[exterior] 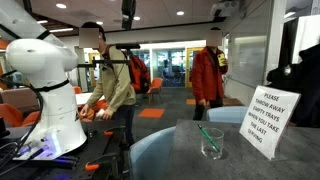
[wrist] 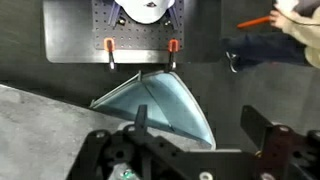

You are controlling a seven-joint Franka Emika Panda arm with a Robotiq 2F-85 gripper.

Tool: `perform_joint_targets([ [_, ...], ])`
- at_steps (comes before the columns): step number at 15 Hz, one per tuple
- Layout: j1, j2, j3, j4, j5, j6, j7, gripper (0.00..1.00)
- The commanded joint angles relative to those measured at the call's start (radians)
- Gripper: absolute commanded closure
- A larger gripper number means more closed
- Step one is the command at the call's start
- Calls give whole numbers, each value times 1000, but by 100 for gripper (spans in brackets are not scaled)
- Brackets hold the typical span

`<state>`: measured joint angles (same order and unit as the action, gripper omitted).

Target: Take the pen from the glass cup and put it on the table

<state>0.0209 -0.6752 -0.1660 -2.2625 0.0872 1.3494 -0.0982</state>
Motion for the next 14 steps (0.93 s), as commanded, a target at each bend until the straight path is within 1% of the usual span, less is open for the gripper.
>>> perform_joint_targets([
  [1,-32,5,22,3,10,-4,-16,0],
  [10,-32,5,22,3,10,-4,-16,0],
  [14,-37,39,22,24,11,8,-16,0],
])
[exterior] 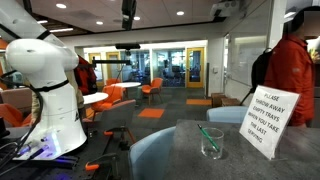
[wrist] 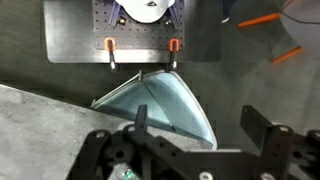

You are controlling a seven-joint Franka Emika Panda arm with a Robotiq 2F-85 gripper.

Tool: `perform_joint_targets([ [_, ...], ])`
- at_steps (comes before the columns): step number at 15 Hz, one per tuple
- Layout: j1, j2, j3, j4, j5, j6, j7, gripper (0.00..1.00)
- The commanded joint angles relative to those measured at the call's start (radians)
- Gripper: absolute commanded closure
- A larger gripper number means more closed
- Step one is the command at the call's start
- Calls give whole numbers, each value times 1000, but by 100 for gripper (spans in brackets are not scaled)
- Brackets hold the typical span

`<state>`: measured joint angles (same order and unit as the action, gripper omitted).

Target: Take the pen from the glass cup and put it on the table

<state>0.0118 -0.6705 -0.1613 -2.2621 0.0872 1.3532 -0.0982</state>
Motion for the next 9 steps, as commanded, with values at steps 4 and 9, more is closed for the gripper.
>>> perform_joint_targets([
  [4,-33,94,18,51,6,31,-13,0],
  [9,-45,189,18,104,-9,70,-17,0],
])
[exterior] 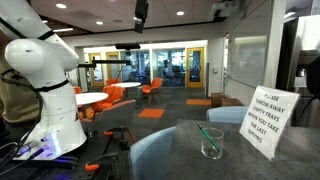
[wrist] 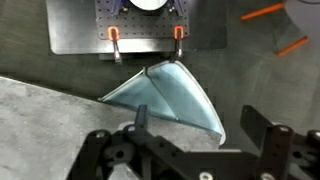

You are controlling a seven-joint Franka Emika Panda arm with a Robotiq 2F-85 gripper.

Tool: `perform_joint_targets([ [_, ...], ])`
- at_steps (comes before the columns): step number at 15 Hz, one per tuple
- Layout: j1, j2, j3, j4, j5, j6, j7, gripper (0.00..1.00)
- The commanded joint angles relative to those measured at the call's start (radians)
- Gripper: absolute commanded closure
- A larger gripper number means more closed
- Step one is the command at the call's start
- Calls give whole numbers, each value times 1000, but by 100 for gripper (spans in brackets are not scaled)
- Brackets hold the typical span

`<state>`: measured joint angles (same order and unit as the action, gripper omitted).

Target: Take the pen from the glass cup and put it on the table

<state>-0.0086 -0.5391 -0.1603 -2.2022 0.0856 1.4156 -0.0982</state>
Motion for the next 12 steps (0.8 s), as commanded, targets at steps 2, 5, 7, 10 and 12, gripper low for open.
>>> perform_joint_targets([
  [2,-30,104,13,65,-1,24,-14,0],
  [5,-36,165,14,77,-5,77,-17,0],
  [7,-37,203,13,82,2,103,-24,0],
  [10,-39,263,18,85,-15,149,-26,0],
  [12,-47,314,10,84,-10,225,-29,0],
])
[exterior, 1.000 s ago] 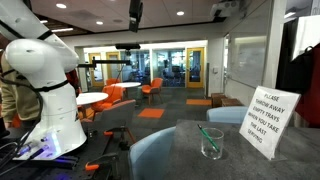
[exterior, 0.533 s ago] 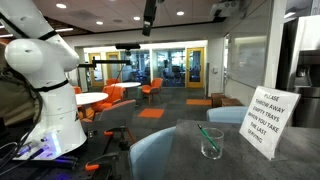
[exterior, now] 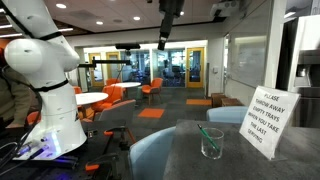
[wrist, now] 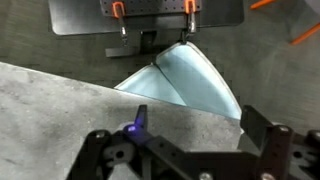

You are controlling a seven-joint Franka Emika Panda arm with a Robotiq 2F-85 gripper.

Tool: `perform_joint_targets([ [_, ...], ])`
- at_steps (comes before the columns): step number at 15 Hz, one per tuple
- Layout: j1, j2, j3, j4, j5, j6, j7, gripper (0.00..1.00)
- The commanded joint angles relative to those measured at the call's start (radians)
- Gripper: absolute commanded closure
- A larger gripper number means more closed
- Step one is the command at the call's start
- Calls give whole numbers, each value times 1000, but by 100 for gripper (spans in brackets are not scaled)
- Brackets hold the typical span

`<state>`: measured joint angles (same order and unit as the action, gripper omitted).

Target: Take the pen from the glass cup and put it on the table

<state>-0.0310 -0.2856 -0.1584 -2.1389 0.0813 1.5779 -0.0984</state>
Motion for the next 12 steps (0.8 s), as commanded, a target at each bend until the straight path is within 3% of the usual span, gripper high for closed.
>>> perform_joint_targets([
  [1,-29,86,7,18,-11,117,-32,0],
  [8,-71,323,9,31,-59,468,-89,0],
  [12,-76,442,21,56,-52,565,-101,0],
])
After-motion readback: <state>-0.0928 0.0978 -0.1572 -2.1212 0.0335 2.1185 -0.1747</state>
